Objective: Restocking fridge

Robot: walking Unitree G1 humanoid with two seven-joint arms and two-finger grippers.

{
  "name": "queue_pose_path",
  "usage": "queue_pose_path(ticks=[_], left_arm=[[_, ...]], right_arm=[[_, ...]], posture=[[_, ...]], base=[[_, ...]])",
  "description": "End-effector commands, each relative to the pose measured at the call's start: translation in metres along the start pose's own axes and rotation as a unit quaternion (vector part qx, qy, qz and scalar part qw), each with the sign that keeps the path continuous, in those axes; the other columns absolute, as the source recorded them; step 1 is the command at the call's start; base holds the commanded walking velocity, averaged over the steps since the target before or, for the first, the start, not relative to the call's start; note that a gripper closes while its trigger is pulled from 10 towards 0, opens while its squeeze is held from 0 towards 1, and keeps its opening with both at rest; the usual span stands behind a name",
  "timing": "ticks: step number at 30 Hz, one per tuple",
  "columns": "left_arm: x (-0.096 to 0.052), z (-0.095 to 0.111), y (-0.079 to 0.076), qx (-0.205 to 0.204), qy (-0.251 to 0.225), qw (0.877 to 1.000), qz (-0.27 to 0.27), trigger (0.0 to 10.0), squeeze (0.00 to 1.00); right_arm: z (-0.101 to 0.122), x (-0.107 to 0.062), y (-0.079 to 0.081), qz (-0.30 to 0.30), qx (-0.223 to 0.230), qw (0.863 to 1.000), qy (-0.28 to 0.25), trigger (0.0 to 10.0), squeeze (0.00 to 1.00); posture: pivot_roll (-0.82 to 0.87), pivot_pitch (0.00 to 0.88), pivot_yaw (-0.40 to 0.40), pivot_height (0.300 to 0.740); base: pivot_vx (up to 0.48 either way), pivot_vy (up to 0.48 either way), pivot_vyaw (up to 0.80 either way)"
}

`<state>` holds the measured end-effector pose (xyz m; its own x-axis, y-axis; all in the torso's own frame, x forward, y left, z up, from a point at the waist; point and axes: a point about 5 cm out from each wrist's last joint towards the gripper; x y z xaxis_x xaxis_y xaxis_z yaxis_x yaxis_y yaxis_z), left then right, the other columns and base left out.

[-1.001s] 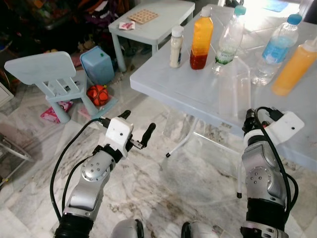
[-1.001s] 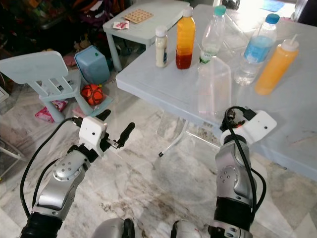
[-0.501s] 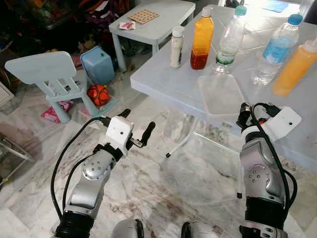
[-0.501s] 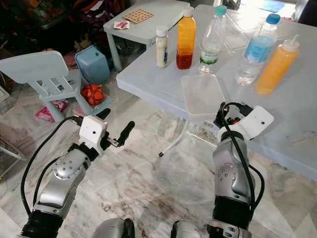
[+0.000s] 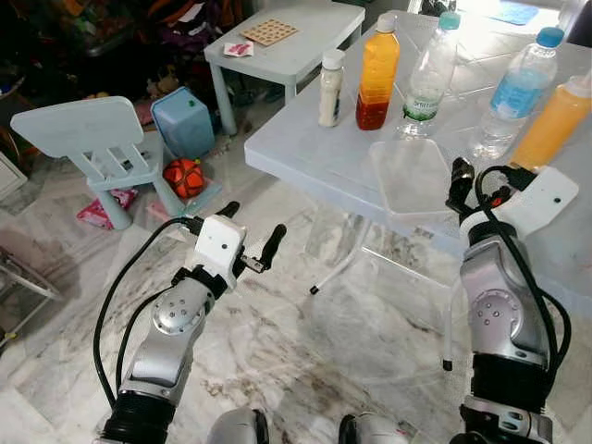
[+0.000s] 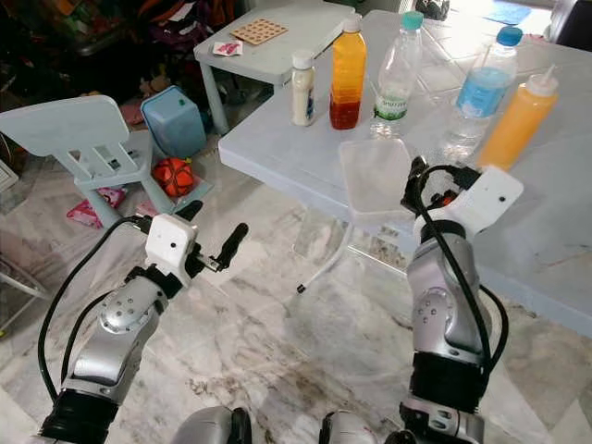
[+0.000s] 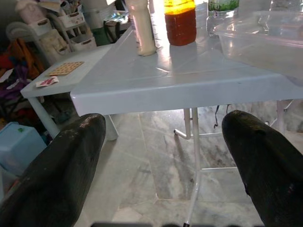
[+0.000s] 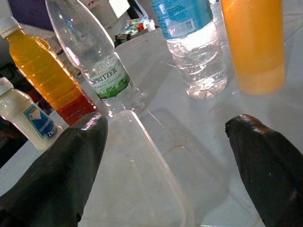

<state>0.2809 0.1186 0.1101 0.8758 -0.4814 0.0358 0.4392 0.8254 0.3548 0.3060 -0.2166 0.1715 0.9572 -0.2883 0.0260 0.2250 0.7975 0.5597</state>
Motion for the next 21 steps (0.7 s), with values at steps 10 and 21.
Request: queue_pose_path(ticks=[10, 21], left_arm=[[-0.003, -0.003, -0.005, -0.016, -0.004, 1.000, -0.016, 10.0, 0.00], [0.006, -0.004, -0.011, -0.036, -0.011, 0.999, -0.015, 10.0, 0.00]], right_arm=[[-0.005, -0.022, -0.013, 0.008, -0.065, 0.998, 0.012, 10.0, 1.00], [-0.003, -0.022, -0.010, 0.016, -0.094, 0.995, 0.002, 10.0, 0.78]], posture=[[-0.01, 0.036, 0.049, 0.740], [-0.07, 0.000, 0.040, 0.740]], base=[[0.000, 0.000, -0.64], [0.305, 0.000, -0.34]])
Point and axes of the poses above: a point about 5 cm out from each wrist's last joint towards the gripper, its own x axis pointing out of the wrist towards the gripper, its own z axis along the axis of the wrist's last joint, y = z × x, and after that the axes turned 10 degrees about x, right-handed
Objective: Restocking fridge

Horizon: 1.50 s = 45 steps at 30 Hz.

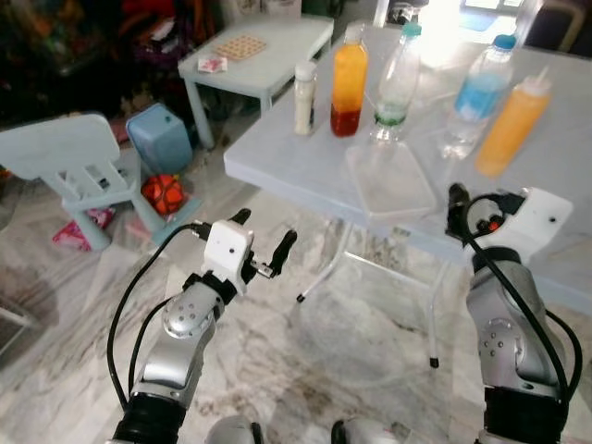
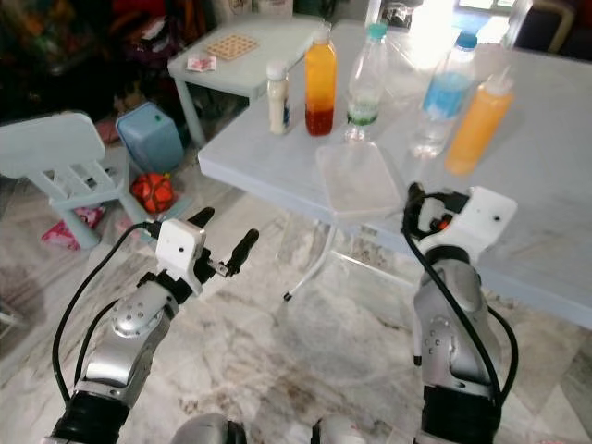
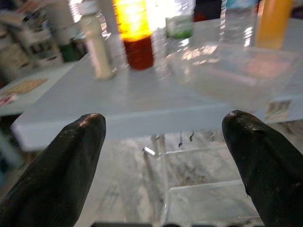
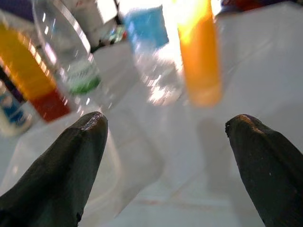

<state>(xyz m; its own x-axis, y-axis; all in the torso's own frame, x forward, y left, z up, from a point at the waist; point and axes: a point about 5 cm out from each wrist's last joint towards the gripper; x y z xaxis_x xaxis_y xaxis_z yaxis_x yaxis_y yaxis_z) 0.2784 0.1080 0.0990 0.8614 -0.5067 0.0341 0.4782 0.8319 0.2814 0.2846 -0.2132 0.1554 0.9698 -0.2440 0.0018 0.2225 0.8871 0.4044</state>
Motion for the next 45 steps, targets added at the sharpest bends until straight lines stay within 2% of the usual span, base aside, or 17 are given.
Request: queue_pose_path(ticks=[1, 4, 6, 7, 8, 10, 11, 18, 26, 29, 34, 37, 39, 42, 43, 45], left_arm=[[0.005, 0.002, 0.003, 0.003, -0.007, 1.000, -0.001, 10.0, 0.00], [0.006, 0.003, 0.004, 0.004, -0.009, 1.000, 0.000, 10.0, 0.00], [0.007, 0.003, 0.007, 0.004, -0.011, 1.000, 0.004, 10.0, 0.00], [0.007, 0.003, 0.008, 0.003, -0.012, 1.000, 0.006, 10.0, 0.00], [0.007, 0.003, 0.009, 0.002, -0.012, 1.000, 0.009, 10.0, 0.00], [0.007, 0.002, 0.009, 0.001, -0.012, 1.000, 0.010, 10.0, 0.00], [0.006, 0.002, 0.010, 0.001, -0.011, 1.000, 0.013, 10.0, 0.00], [0.003, 0.002, 0.027, 0.002, -0.016, 0.997, 0.075, 10.0, 0.00], [-0.002, 0.001, 0.040, -0.019, -0.008, 0.990, 0.137, 10.0, 0.00], [-0.011, -0.010, 0.044, -0.017, 0.025, 0.988, 0.150, 10.0, 0.00], [-0.030, -0.026, 0.049, -0.049, 0.068, 0.982, 0.168, 10.0, 0.00], [-0.040, -0.032, 0.043, -0.063, 0.082, 0.986, 0.133, 10.0, 0.00], [-0.057, -0.039, 0.035, -0.076, 0.100, 0.989, 0.078, 10.0, 0.00], [-0.066, -0.042, 0.033, -0.088, 0.111, 0.989, 0.047, 10.0, 0.00], [-0.071, -0.043, 0.028, -0.097, 0.120, 0.988, 0.009, 10.0, 0.00], [-0.074, -0.042, 0.023, -0.104, 0.124, 0.986, -0.030, 10.0, 0.00]], right_arm=[[0.011, -0.001, -0.001, 0.002, -0.017, 0.999, -0.030, 10.0, 0.78], [0.013, -0.001, 0.001, 0.008, -0.025, 0.999, -0.035, 10.0, 0.76], [0.012, -0.003, 0.004, 0.014, -0.027, 0.999, -0.036, 10.0, 0.24], [0.011, -0.004, 0.004, 0.014, -0.027, 0.999, -0.034, 10.0, 0.22], [0.008, -0.005, 0.003, 0.013, -0.025, 0.999, -0.031, 10.0, 0.15], [0.006, -0.006, 0.003, 0.013, -0.024, 0.999, -0.029, 10.0, 0.15], [0.003, -0.007, 0.003, 0.016, -0.023, 0.999, -0.024, 10.0, 0.00], [-0.012, -0.011, 0.003, 0.036, -0.033, 0.999, 0.001, 10.0, 0.00], [-0.013, -0.008, 0.007, 0.060, -0.040, 0.997, 0.006, 10.0, 0.00], [-0.010, -0.005, 0.009, 0.063, -0.047, 0.997, -0.003, 10.0, 0.00], [-0.011, -0.003, 0.004, 0.049, -0.046, 0.998, -0.006, 10.0, 0.00], [-0.014, -0.004, 0.002, 0.044, -0.046, 0.998, -0.002, 10.0, 0.00], [-0.020, -0.005, 0.000, 0.038, -0.044, 0.998, 0.007, 10.0, 0.00], [-0.022, -0.006, 0.000, 0.037, -0.045, 0.998, 0.009, 10.0, 0.00], [-0.023, -0.006, 0.000, 0.038, -0.045, 0.998, 0.010, 10.0, 0.00], [-0.023, -0.006, 0.000, 0.037, -0.049, 0.998, 0.011, 10.0, 0.00]], posture=[[-0.07, 0.000, 0.041, 0.740], [-0.08, 0.000, 0.044, 0.740], [-0.08, 0.000, 0.050, 0.740], [-0.09, 0.000, 0.054, 0.740], [-0.09, 0.000, 0.058, 0.740], [-0.09, 0.000, 0.058, 0.740], [-0.08, 0.000, 0.063, 0.740], [-0.08, 0.000, 0.059, 0.740], [-0.06, 0.000, 0.052, 0.740], [-0.05, 0.000, 0.055, 0.740], [-0.03, 0.000, 0.053, 0.740], [-0.01, 0.000, 0.049, 0.740], [0.00, 0.000, 0.049, 0.740], [0.01, 0.000, 0.045, 0.740], [0.01, 0.000, 0.042, 0.740], [0.02, 0.000, 0.039, 0.740]], base=[[0.270, 0.000, -0.80], [0.265, 0.000, -0.80], [0.249, 0.000, -0.80], [0.247, 0.000, -0.62], [0.251, 0.000, -0.40], [0.251, 0.000, -0.40], [0.000, 0.000, 0.00], [0.000, 0.000, 0.00], [0.000, 0.000, 0.00], [0.000, 0.000, 0.00], [0.000, 0.000, 0.00], [0.000, 0.000, 0.00], [0.000, 0.000, 0.00], [0.000, 0.000, 0.00], [0.000, 0.000, 0.00], [0.000, 0.000, 0.00]])
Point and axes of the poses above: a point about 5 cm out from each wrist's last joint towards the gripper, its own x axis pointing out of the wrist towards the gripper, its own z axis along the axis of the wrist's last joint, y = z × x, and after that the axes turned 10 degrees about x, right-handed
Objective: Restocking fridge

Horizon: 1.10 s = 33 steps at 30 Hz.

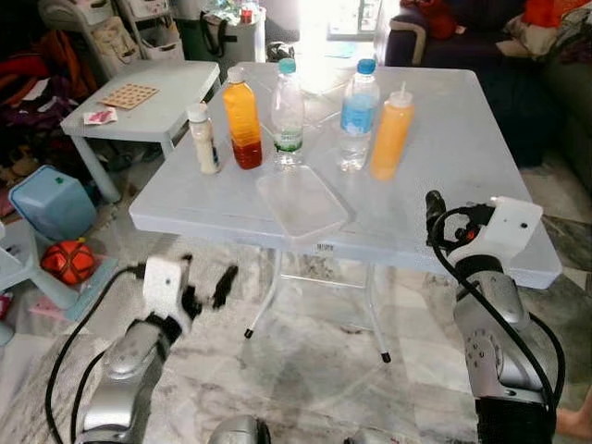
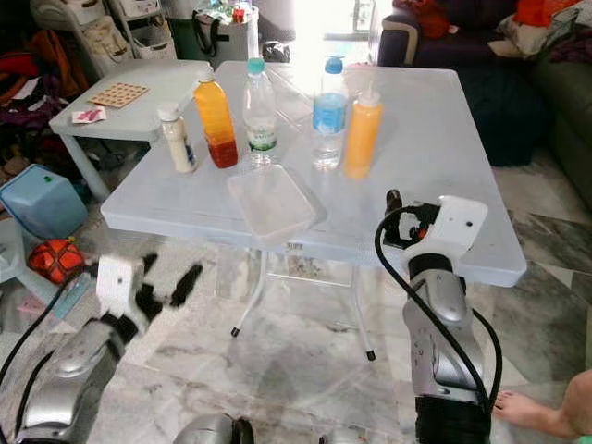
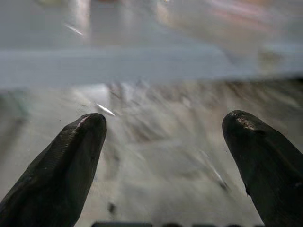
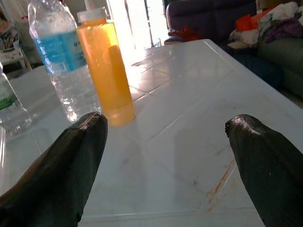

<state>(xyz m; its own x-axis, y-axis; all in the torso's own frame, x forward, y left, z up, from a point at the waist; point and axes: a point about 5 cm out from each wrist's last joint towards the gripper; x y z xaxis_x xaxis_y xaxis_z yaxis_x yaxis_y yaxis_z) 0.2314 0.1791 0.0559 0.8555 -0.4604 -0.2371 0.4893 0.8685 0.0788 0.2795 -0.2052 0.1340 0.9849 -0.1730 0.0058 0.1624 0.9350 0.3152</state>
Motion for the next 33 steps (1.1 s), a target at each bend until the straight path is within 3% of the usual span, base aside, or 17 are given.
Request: queue_pose_path(ticks=[1, 5, 9, 13, 22, 27, 30, 31, 33], left_arm=[[0.001, 0.007, -0.005, 0.004, -0.006, 0.999, -0.041, 10.0, 0.00], [0.003, 0.012, -0.009, 0.015, -0.006, 0.997, -0.070, 10.0, 0.00], [0.010, 0.023, -0.012, 0.014, -0.018, 0.995, -0.093, 10.0, 0.00], [0.014, 0.030, -0.025, 0.002, -0.020, 0.989, -0.149, 10.0, 0.00], [0.015, 0.034, -0.050, -0.018, -0.007, 0.969, -0.247, 10.0, 0.00], [0.019, 0.037, -0.047, -0.017, -0.011, 0.974, -0.228, 10.0, 0.00], [0.023, 0.035, -0.030, 0.005, -0.011, 0.988, -0.151, 10.0, 0.00], [0.023, 0.035, -0.030, 0.005, -0.011, 0.988, -0.151, 10.0, 0.00], [0.025, 0.032, -0.015, 0.033, -0.003, 0.995, -0.094, 10.0, 0.00]], right_arm=[[-0.002, 0.000, 0.001, -0.004, -0.007, 1.000, 0.001, 10.0, 0.00], [-0.015, -0.015, -0.009, -0.037, -0.011, 0.999, 0.028, 10.0, 0.00], [-0.031, -0.040, -0.014, -0.052, -0.023, 0.996, 0.062, 10.0, 0.00], [-0.042, -0.057, -0.021, -0.062, -0.025, 0.994, 0.090, 10.0, 0.00], [-0.040, -0.057, -0.015, -0.019, -0.018, 0.995, 0.101, 10.0, 0.00], [-0.042, -0.047, -0.003, 0.037, -0.024, 0.992, 0.120, 10.0, 0.00], [-0.046, -0.035, 0.012, 0.089, -0.017, 0.985, 0.145, 10.0, 0.00], [-0.046, -0.035, 0.012, 0.089, -0.017, 0.985, 0.145, 10.0, 0.00], [-0.046, -0.030, 0.018, 0.111, -0.023, 0.983, 0.145, 10.0, 0.00]], posture=[[0.02, 0.000, 0.038, 0.740], [0.01, 0.000, 0.038, 0.740], [-0.01, 0.015, 0.046, 0.740], [-0.02, 0.032, 0.053, 0.740], [-0.04, 0.053, 0.067, 0.740], [-0.04, 0.057, 0.073, 0.740], [-0.02, 0.058, 0.069, 0.740], [-0.02, 0.058, 0.069, 0.740], [-0.01, 0.058, 0.065, 0.740]], base=[[0.000, 0.000, 0.00], [0.000, 0.000, 0.00], [0.000, 0.000, 0.00], [0.000, 0.000, 0.00], [0.000, 0.000, 0.00], [0.000, 0.000, 0.00], [0.000, 0.000, 0.00], [0.000, 0.000, 0.00], [0.000, 0.000, 0.00]])
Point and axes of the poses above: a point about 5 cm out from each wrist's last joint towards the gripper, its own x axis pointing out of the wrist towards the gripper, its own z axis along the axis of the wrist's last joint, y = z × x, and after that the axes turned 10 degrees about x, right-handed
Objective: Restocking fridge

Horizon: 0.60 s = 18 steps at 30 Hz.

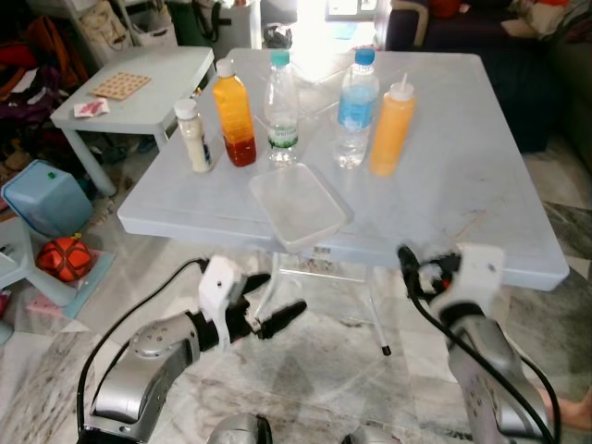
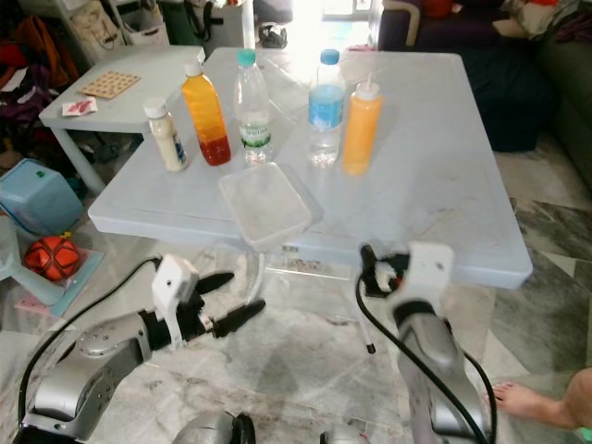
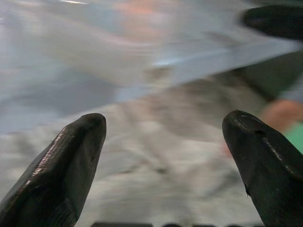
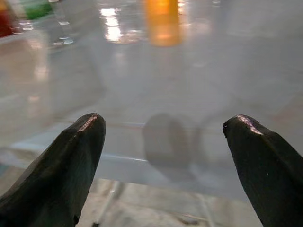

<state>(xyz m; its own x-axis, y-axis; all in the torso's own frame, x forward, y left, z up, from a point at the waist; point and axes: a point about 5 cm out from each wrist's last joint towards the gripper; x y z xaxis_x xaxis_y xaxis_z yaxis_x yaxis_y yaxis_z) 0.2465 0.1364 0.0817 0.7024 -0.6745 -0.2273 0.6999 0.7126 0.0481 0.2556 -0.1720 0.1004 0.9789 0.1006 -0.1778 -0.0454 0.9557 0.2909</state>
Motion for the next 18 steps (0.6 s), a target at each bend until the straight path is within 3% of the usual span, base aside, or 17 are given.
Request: queue_pose_path(ticks=[1, 9, 13, 18], left_arm=[[-0.010, -0.006, 0.026, 0.018, 0.021, 0.996, 0.084, 10.0, 0.00], [-0.034, -0.026, 0.058, 0.027, 0.073, 0.977, 0.200, 10.0, 0.00], [-0.037, -0.029, 0.064, 0.035, 0.078, 0.971, 0.223, 10.0, 0.00], [-0.039, -0.032, 0.075, 0.056, 0.092, 0.958, 0.266, 10.0, 0.00]], right_arm=[[-0.004, 0.007, 0.007, 0.025, -0.004, 0.999, 0.022, 10.0, 0.00], [-0.019, 0.004, 0.023, 0.076, 0.001, 0.995, 0.067, 10.0, 0.00], [-0.023, 0.002, 0.029, 0.105, 0.004, 0.991, 0.086, 10.0, 0.00], [-0.031, -0.005, 0.044, 0.182, 0.012, 0.975, 0.125, 10.0, 0.00]], posture=[[-0.01, 0.056, 0.057, 0.740], [0.01, 0.058, 0.037, 0.740], [0.01, 0.058, 0.035, 0.740], [0.01, 0.056, 0.032, 0.740]], base=[[0.000, 0.000, 0.00], [0.000, 0.000, 0.00], [0.000, 0.000, 0.00], [0.000, 0.000, 0.00]])
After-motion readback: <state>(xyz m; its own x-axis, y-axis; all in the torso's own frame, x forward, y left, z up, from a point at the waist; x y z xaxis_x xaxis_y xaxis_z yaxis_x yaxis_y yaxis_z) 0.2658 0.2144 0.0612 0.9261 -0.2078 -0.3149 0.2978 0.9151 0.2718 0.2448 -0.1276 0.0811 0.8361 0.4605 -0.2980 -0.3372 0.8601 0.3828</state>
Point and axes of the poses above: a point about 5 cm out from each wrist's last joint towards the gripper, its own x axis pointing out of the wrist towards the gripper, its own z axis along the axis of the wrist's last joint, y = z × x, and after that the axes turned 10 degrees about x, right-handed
